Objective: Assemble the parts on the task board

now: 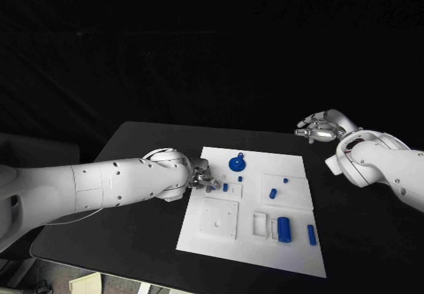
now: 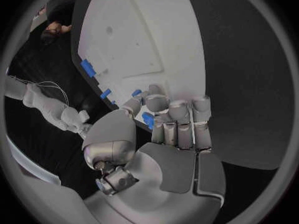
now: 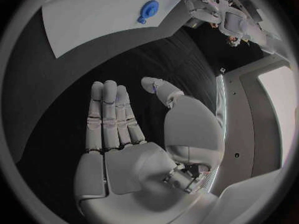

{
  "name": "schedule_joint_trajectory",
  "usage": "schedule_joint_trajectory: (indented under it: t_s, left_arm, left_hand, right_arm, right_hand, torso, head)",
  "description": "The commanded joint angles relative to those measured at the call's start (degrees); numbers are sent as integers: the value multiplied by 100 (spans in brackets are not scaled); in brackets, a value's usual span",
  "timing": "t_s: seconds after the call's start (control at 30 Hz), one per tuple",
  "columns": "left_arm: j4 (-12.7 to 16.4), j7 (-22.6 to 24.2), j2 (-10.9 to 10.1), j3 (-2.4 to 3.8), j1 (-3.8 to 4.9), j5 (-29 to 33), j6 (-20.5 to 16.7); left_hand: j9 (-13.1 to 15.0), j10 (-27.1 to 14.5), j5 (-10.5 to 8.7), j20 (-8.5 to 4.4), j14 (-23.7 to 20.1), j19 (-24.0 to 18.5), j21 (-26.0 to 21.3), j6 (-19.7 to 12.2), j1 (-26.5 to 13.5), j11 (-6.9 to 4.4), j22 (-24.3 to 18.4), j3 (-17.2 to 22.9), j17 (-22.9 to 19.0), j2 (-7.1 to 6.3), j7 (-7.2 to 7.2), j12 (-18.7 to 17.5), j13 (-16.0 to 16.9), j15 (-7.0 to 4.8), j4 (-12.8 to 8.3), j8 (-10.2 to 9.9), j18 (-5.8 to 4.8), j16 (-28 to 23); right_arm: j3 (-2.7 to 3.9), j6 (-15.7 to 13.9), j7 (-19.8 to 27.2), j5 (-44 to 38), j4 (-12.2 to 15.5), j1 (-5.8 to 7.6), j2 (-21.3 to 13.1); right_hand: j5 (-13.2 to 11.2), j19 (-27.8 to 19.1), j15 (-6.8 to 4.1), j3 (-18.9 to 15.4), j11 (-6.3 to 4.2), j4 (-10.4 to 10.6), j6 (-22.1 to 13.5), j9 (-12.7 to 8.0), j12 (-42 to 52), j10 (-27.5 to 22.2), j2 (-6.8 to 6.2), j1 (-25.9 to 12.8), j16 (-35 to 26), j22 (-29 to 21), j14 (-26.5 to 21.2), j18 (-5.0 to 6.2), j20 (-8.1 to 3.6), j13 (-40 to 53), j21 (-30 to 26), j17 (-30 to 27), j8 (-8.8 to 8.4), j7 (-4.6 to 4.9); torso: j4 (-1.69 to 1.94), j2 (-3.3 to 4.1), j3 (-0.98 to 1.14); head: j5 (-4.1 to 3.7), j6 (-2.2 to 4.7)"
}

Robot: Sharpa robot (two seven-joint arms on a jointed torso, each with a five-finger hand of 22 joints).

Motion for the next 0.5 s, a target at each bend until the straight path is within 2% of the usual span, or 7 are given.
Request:
schedule_joint_trajectory:
  t_s: [0.03, 0.1, 0.23, 0.5]
  left_arm:
    - [-3, -43, -18, -16, -20, -12, 119]
    - [-13, -50, -38, -16, -20, -12, 97]
    - [-48, -65, -59, -16, -20, -12, 70]
    - [-93, -60, -72, -15, -20, -27, -20]
  left_hand:
    - [33, -27, -262, -854, 159, -42, 13, 29, -29, 33, -12, -8, 0, -123, 17, 31, -15, -166, 94, -57, 91, -2]
    - [49, -28, -341, -854, 158, -44, 10, 37, -39, 27, -15, -9, 0, -175, 21, 35, -20, -166, 124, -78, 94, -3]
    - [85, -34, -505, -855, 150, -50, -1, 46, -91, 30, -24, -1, -3, -363, 23, 39, -37, -165, 249, -142, 102, -11]
    - [134, -39, -729, -855, 145, -52, -4, 65, -131, 30, -31, 22, -3, -498, 23, 47, -56, -168, 418, -220, 112, -17]
  right_arm:
    - [1, 68, 56, -15, 9, -1, 2]
    - [1, 68, 55, -15, 11, -1, 0]
    - [1, 67, 51, -15, 11, -1, -2]
    - [1, 67, 57, -15, 11, -1, -2]
  right_hand:
    - [31, -6, 9, 9, -16, -38, -1, -9, 20, -42, 57, 6, -23, 138, -44, 42, 23, -7, -13, -10, -3, 53]
    - [31, -6, 9, 9, -16, -39, -1, -9, 21, -42, 57, 6, -23, 138, -44, 42, 23, -7, -13, -10, -3, 53]
    - [31, -6, 9, 10, -16, -39, -2, -9, 21, -43, 58, 6, -23, 138, -45, 42, 23, -8, -13, -10, -3, 53]
    - [31, -8, 10, 9, -15, -43, -5, -10, 21, -46, 55, 8, -24, 138, -47, 42, 23, -11, -14, -11, -5, 54]
  torso:
    - [1, -1, -1]
    - [1, 0, -1]
    - [4, -1, 1]
    - [3, 0, 0]
  head:
    - [-7, -5]
    - [-6, -8]
    - [-9, -6]
    - [-7, 6]
